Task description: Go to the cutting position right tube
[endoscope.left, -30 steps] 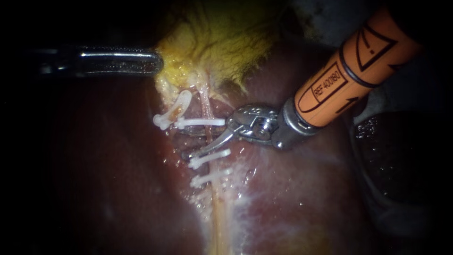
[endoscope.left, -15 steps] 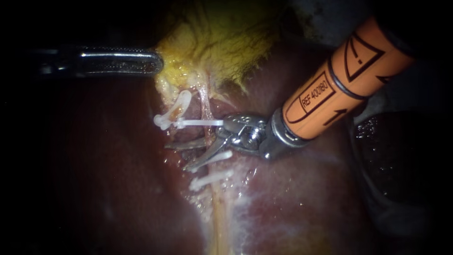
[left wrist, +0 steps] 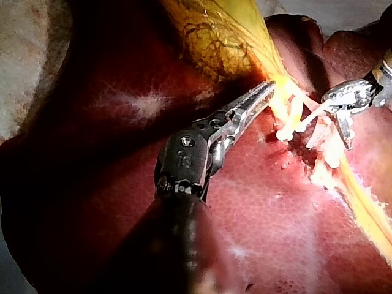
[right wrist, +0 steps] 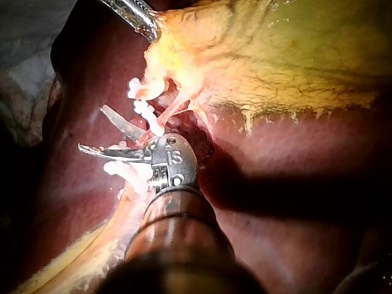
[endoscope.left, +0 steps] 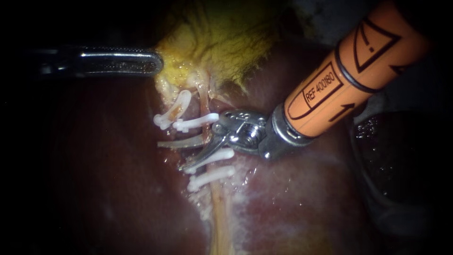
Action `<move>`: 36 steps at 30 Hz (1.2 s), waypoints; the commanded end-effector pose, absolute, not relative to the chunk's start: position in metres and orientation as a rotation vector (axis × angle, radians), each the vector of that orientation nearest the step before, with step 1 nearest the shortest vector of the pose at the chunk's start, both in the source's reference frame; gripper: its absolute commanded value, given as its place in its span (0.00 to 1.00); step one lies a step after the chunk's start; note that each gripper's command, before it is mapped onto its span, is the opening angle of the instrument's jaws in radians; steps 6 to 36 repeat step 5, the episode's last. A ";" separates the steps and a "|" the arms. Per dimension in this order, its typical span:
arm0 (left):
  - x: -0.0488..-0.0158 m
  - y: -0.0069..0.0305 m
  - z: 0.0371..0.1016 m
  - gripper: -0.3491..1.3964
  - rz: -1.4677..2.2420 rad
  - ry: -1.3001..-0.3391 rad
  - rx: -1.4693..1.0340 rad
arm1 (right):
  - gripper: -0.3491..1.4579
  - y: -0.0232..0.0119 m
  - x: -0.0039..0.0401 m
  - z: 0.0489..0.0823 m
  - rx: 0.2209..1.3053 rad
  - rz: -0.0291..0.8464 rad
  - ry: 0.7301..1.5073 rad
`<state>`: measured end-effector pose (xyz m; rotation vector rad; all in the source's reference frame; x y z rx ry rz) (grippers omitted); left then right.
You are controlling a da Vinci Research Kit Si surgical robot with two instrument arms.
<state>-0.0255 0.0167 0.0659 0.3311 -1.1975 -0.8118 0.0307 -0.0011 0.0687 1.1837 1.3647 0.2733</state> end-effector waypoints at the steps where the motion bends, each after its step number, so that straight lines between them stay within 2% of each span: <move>1: -0.0255 0.0167 0.0659 0.00 -0.812 -1.198 0.332 | 0.76 -0.0011 0.0307 0.0688 1.182 0.275 1.365; 36: -0.0255 0.0168 0.0659 0.00 -0.812 -1.197 0.332 | 0.77 -0.0012 0.0307 0.0688 1.178 0.280 1.365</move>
